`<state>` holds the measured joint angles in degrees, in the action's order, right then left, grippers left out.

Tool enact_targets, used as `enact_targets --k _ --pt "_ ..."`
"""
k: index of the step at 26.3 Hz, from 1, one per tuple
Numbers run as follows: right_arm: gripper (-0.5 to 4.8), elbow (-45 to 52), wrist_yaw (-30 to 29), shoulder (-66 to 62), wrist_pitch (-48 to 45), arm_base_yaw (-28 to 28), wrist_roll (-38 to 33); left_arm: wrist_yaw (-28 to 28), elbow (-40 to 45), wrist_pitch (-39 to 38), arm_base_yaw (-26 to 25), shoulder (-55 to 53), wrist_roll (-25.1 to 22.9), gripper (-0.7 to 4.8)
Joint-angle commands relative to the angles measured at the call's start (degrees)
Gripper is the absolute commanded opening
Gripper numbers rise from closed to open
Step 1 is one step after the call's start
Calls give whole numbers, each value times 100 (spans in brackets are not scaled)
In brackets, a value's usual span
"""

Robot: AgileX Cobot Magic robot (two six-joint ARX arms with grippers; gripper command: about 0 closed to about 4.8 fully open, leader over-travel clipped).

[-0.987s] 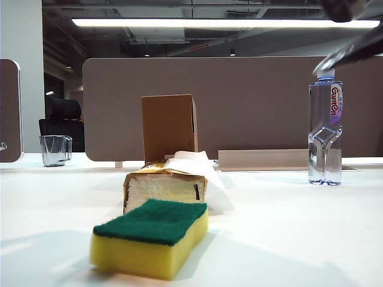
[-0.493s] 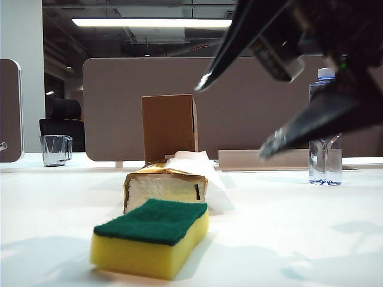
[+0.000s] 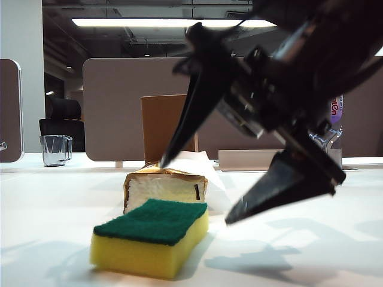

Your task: Move the sponge from left to right to wipe the table, avoiding obstacles on the table, and finally reaching the bottle of mineral water.

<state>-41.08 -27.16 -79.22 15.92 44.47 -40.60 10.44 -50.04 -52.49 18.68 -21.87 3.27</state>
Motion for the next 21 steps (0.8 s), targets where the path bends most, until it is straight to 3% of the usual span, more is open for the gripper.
enact_targets --k 1,21 --pt "400 -17 72 -256 -251 -15 -13 11 -26 -59 -9 4 -33 373" --pt "399 -20 494 -1196 -1025 -9 -400 33 -26 -164 -9 7 -48 372"
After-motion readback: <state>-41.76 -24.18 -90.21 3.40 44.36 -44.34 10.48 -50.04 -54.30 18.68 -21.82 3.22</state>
